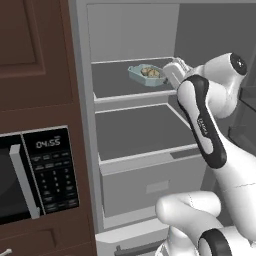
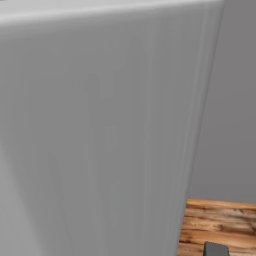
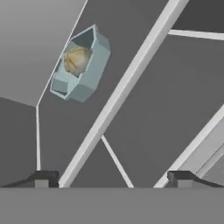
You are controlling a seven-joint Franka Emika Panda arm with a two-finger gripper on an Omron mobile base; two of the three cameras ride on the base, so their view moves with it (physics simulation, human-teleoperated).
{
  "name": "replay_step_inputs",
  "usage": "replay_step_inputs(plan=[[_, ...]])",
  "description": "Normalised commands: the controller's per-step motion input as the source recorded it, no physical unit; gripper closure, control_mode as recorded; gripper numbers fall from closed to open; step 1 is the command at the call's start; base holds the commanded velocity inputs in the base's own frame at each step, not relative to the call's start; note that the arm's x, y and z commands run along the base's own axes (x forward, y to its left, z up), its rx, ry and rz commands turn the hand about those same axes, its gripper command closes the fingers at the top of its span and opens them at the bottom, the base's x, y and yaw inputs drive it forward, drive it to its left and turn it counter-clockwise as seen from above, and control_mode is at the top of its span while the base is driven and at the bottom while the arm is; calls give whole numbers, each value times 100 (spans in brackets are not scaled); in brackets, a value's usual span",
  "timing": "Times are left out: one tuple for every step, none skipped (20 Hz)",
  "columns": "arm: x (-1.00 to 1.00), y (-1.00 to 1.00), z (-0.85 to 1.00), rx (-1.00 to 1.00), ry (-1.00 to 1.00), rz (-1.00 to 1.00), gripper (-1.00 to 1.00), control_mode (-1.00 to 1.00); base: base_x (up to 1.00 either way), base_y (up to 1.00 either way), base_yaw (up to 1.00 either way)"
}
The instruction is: Place two dumplings into each of the tupperware containers and then place the containers in the fridge.
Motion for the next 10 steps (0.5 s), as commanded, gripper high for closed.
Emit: replay_step_inputs(plan=[[-99, 0, 0, -17, 20, 21, -100, -100, 0, 0, 0], [-99, 0, 0, -19, 19, 23, -100, -100, 0, 0, 0], [-99, 0, 0, -19, 22, 16, -100, -100, 0, 0, 0], [-85, 3, 1, -19, 30, 4, -100, -100, 0, 0, 0], [-76, 0, 0, -21, 28, 2, -100, -100, 0, 0, 0], [-71, 0, 0, -24, 29, 3, -100, -100, 0, 0, 0], [-74, 1, 0, -30, 28, 6, -100, -100, 0, 0, 0], [-75, 4, 0, -30, 31, 6, -100, -100, 0, 0, 0], [-71, 5, 0, -32, 31, 7, -100, -100, 0, 0, 0], [-71, 0, 0, -28, 34, 6, -100, -100, 0, 0, 0]])
